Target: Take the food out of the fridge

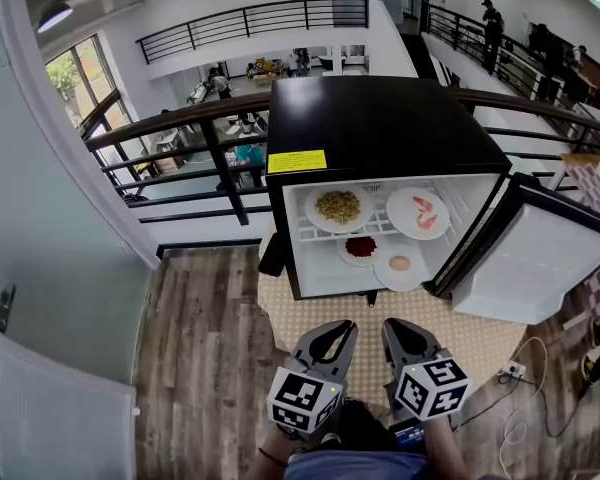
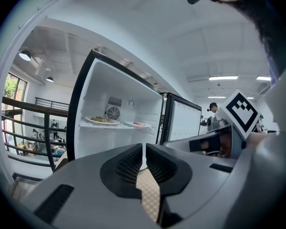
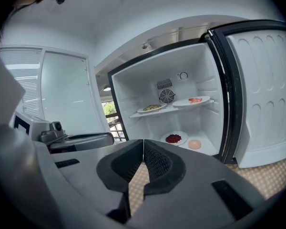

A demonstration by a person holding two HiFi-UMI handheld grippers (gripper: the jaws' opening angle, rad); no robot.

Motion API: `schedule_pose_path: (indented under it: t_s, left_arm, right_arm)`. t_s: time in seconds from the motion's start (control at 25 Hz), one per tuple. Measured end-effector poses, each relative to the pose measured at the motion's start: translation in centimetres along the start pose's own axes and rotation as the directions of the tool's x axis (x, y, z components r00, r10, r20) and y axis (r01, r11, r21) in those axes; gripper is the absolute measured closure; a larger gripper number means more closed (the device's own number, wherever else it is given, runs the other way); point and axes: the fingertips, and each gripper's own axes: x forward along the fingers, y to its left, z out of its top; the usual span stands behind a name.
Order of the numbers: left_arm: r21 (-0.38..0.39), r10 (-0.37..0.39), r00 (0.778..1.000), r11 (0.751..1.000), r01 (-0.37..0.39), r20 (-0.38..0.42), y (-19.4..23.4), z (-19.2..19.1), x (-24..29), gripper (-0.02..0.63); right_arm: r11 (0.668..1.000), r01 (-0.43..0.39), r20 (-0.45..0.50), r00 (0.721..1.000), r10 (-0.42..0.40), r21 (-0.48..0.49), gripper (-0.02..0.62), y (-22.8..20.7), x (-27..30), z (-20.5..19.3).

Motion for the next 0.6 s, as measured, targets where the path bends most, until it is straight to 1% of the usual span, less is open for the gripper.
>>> schedule_pose_path:
  t_s: [0.28, 0.44, 0.6]
  left_arm:
    - [-0.055, 0.023, 0.998, 0.998, -0.026, -0.059, 2.6, -1.8, 4.1, 0.586]
    - [-0.106, 0.017, 0.996, 0.994, -0.026, -0.088, 3.7, -3.2, 6.0, 0.586]
    - [-0.129, 0.016, 0.992, 0.991, -0.032, -0.124, 4.4, -4.6, 7.7, 0.586]
  right_arm:
    - [0.997, 0.009, -0.041, 0.999, -0.006, 0.071, 0.578, -3.9, 3.8, -0.6]
    - [0.992, 0.014, -0.052, 0.999, -0.008, 0.122, 0.578, -6.0, 5.7, -1.1]
    - [0.983, 0.025, -0.075, 0.997, -0.011, 0.18, 0.578, -8.3, 7.2, -2.4]
